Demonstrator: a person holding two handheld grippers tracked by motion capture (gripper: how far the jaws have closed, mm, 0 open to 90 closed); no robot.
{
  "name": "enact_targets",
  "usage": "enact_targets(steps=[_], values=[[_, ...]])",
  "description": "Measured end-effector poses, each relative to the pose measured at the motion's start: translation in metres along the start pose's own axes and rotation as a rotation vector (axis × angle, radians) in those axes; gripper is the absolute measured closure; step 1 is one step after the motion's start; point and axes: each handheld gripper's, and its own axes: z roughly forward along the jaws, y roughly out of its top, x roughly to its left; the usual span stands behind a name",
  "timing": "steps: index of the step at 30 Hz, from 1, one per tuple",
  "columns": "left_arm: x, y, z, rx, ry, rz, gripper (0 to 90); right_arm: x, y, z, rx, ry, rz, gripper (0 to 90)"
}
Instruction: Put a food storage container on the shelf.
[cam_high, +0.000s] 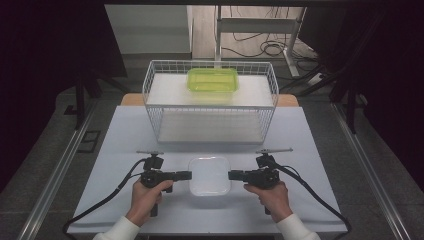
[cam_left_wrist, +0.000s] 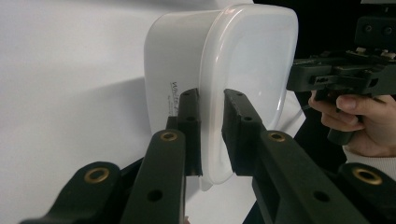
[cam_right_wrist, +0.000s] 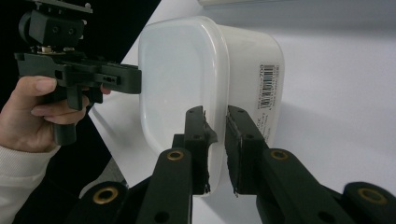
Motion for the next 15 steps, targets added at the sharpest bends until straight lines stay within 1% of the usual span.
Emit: enact_targets(steps=[5,11,15], values=[[-0.007,0.002,-0.004,-0.021,-0.001,0.021,77.7,0.003,0.002,-0.005,-0.013,0.011,-0.022,78.9],[-0.009,0.003,-0.008,-0.029,-0.011,0.033,77.9,0.007,0.004,-0.009,-0.028,0.025,-0.041,78.9],[-0.015,0.005,-0.009,-0.035,0.003,0.060,78.1,0.008,0.006,-0.011,-0.032,0.025,-0.048,79.2]])
